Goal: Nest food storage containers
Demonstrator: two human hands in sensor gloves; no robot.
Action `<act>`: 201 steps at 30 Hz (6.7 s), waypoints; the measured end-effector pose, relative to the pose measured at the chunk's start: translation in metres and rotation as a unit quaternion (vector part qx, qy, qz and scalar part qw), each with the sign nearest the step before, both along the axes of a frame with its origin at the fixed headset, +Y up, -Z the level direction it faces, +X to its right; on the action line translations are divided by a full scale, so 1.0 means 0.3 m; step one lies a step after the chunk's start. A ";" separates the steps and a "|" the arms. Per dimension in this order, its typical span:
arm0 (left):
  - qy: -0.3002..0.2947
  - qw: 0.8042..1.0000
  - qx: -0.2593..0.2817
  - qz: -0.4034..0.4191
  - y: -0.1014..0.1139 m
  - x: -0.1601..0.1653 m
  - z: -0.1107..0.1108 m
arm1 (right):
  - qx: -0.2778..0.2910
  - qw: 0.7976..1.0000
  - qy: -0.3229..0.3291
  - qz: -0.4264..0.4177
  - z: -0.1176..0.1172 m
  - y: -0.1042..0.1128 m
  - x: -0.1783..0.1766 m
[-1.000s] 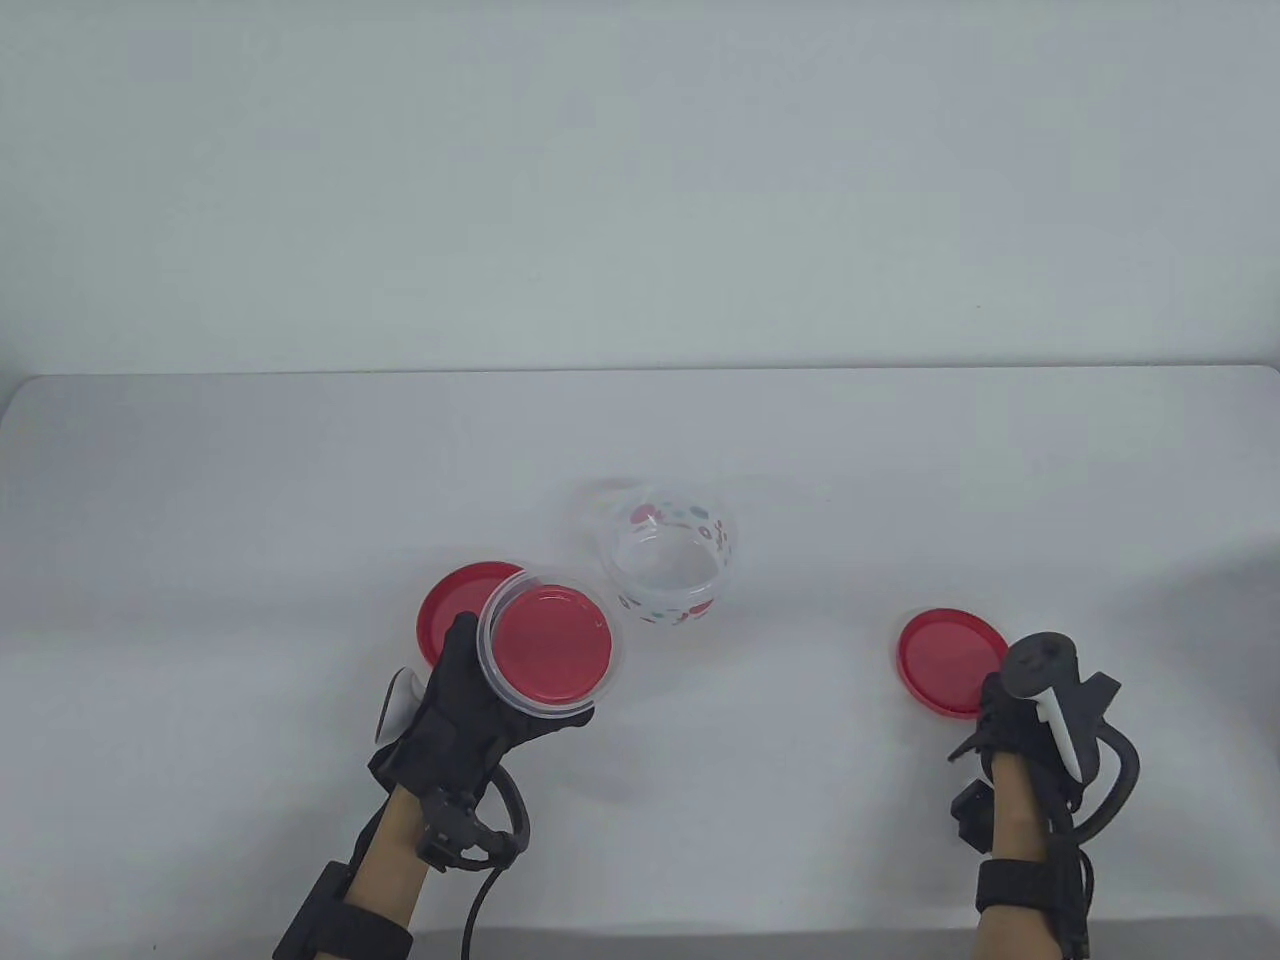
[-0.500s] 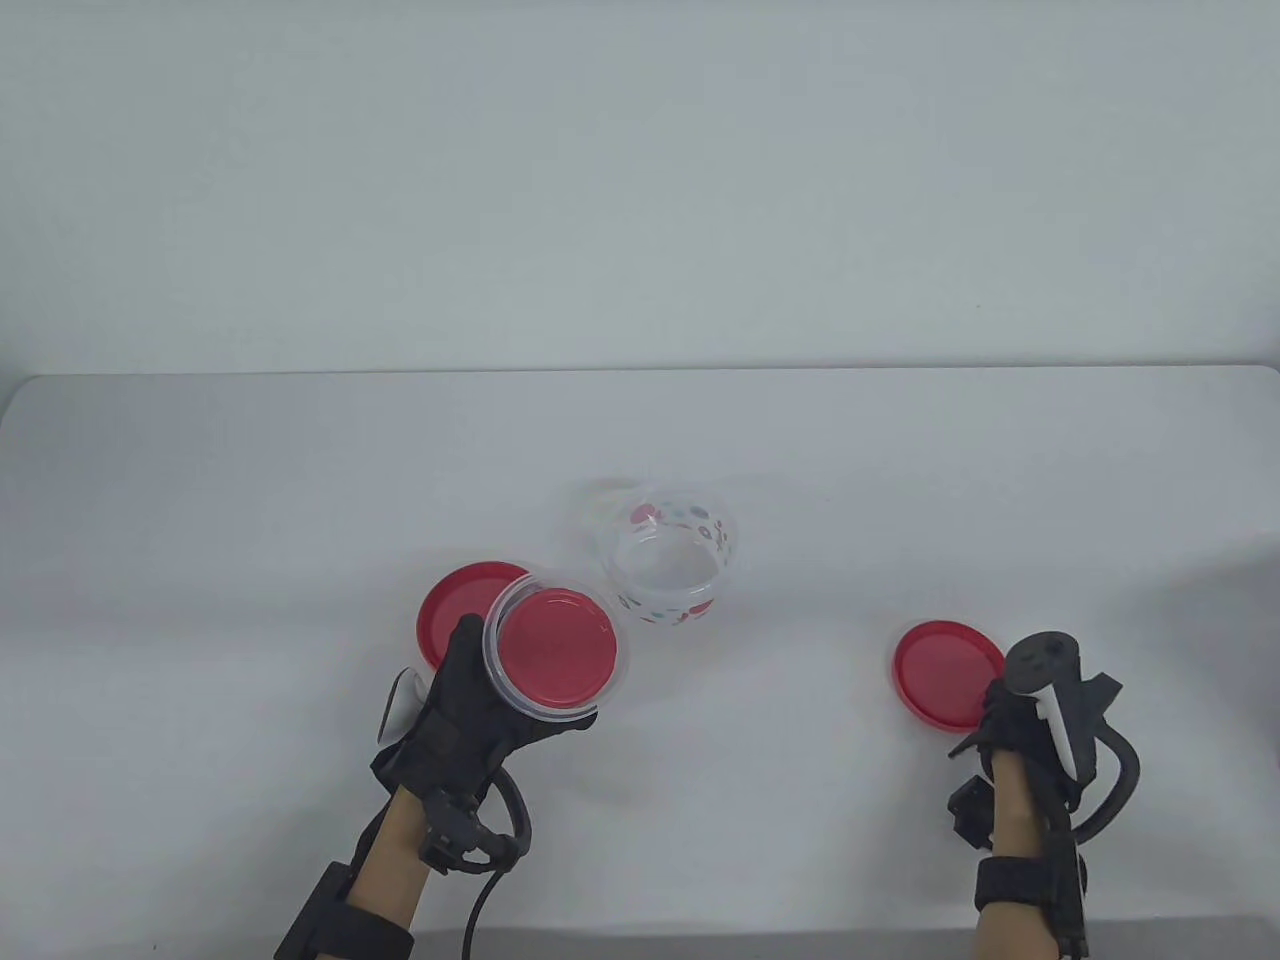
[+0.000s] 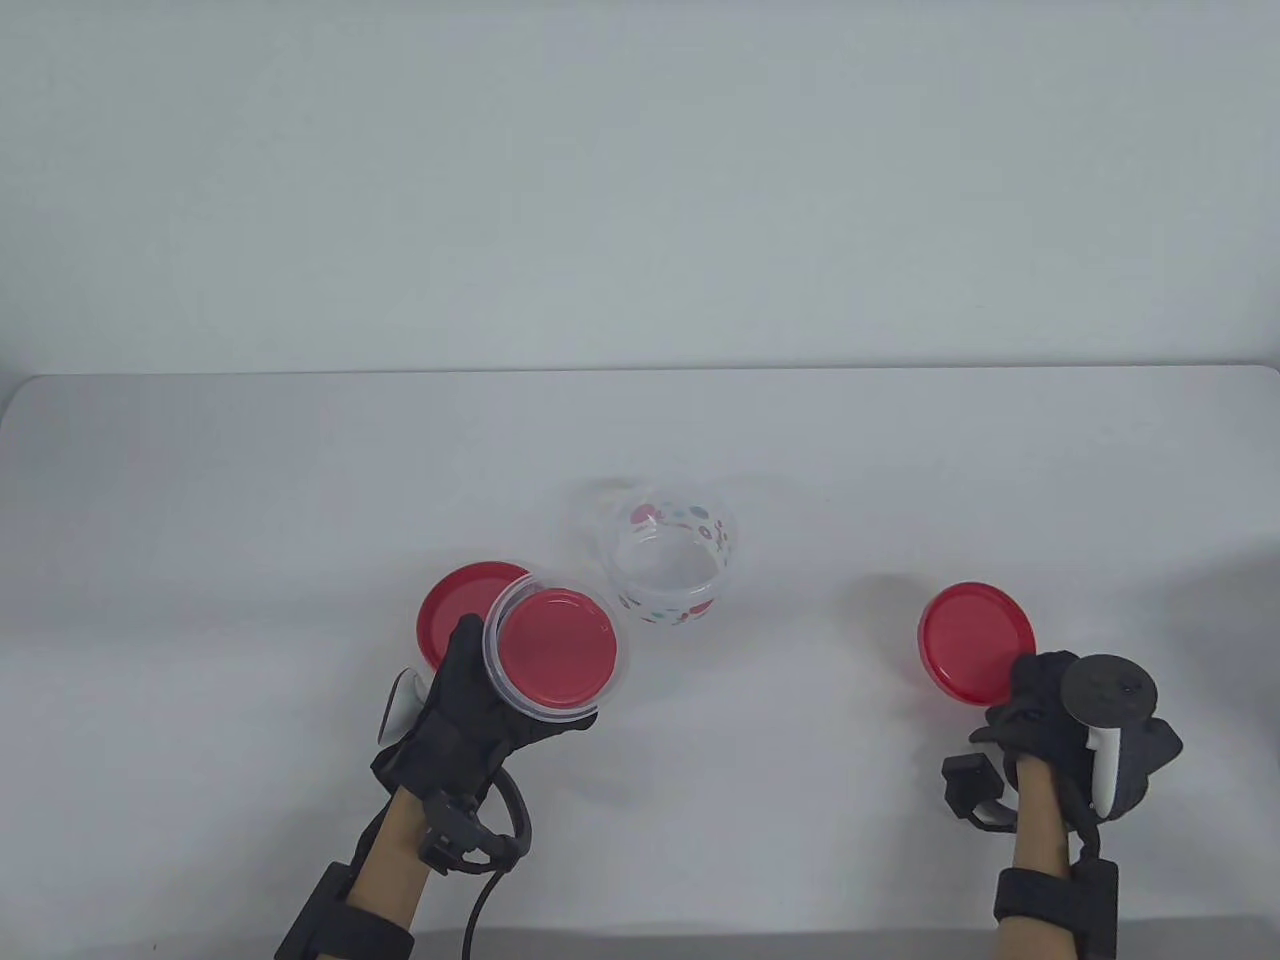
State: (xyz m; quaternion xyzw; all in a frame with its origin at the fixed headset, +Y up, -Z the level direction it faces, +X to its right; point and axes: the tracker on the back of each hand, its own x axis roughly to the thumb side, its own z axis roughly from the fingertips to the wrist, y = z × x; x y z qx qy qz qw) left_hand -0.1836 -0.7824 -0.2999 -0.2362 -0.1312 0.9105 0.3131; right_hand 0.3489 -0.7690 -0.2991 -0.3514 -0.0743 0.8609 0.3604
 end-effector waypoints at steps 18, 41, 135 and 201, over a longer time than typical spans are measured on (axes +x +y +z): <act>-0.001 1.000 -0.003 -0.004 -0.001 0.002 0.002 | 0.181 0.968 0.151 -0.085 0.008 0.176 -0.153; -0.014 1.000 -0.005 -0.001 -0.014 0.027 0.005 | 0.403 0.755 0.419 0.302 0.166 0.492 -0.947; 0.030 0.992 0.112 -0.048 0.074 0.056 0.023 | 0.210 0.804 0.551 0.082 0.098 0.398 -1.104; 0.064 0.994 0.084 0.009 0.089 -0.003 -0.010 | -0.037 0.943 0.275 0.183 -0.458 0.143 -0.845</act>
